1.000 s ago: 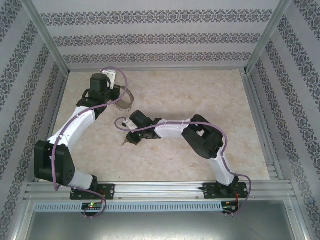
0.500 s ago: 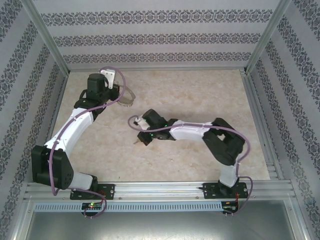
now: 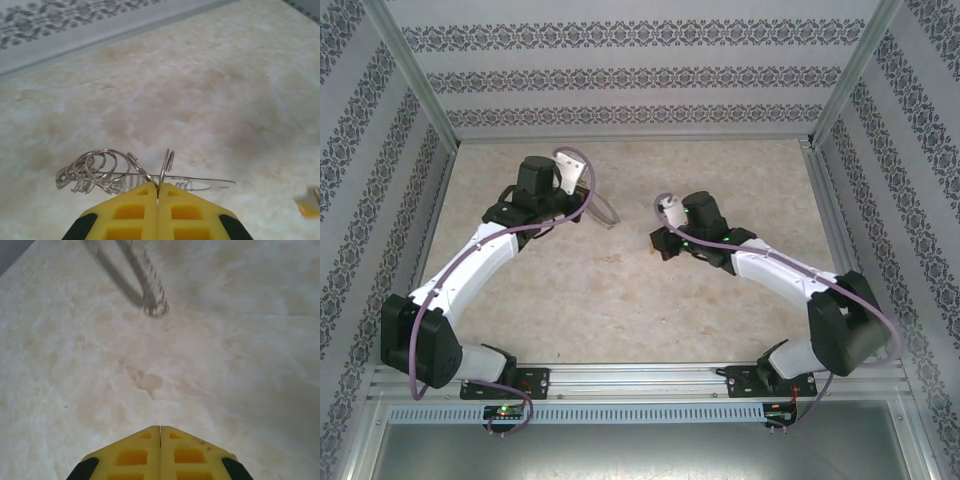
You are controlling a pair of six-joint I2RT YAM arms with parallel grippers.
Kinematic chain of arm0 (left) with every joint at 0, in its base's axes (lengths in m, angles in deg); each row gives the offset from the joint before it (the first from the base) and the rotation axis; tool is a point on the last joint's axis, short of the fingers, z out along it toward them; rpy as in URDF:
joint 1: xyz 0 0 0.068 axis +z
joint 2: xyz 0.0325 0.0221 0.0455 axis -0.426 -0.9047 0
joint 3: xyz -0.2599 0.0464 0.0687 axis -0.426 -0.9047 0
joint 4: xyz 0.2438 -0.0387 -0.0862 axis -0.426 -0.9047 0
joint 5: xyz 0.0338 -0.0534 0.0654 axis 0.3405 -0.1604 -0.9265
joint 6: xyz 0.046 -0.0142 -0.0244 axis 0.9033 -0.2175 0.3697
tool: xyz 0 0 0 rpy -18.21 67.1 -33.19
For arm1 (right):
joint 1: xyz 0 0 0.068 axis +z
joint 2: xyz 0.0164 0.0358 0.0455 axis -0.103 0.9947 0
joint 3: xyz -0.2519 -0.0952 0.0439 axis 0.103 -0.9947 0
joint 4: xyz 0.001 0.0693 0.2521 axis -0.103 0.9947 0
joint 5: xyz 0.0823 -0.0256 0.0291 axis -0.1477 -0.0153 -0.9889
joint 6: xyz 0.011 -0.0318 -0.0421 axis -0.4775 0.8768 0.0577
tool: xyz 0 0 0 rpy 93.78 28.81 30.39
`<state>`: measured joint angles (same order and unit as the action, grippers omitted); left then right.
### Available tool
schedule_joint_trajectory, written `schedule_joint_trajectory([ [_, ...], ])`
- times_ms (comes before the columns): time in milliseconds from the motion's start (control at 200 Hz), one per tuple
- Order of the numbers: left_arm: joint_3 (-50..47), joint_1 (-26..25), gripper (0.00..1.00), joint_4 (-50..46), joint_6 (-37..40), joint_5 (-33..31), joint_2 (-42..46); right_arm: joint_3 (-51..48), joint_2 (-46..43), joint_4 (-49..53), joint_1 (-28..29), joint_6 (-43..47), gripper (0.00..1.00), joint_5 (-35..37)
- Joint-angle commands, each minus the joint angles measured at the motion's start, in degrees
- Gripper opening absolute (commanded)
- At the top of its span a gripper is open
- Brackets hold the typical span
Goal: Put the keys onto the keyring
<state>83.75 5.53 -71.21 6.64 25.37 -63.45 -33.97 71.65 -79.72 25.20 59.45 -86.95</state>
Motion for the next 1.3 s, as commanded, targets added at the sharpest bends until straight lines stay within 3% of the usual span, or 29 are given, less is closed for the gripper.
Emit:
schedule_joint_trajectory([
  [0,1.81,-3.05,0.00,-0.55,4.29,3.47,-0.55,-2.25,-4.77,-0.84,-2.62,-2.78,0.00,-2.01],
  [190,1.48,-6.85,0.00,-0.53,8.48,8.76,-2.15,-5.35,-11.65,-2.15,-5.83,-5.76,0.00,-1.26],
  [455,0.33,-8.18,0.00,-2.32,9.43,14.07,-1.51,-8.80,-18.30,-5.39,-6.94,-6.23,0.00,-0.52],
  [899,2.92,-12.20,0.00,-2.59,9.26,16.55,-3.97,-10.01,-16.23,-16.46,-6.81,-3.88,0.00,-12.93],
  [1299,4.41,-13.90,0.00,-1.27,7.99,16.73,-6.28,-9.37,-14.37,-16.96,-5.92,-2.15,0.00,-15.92],
])
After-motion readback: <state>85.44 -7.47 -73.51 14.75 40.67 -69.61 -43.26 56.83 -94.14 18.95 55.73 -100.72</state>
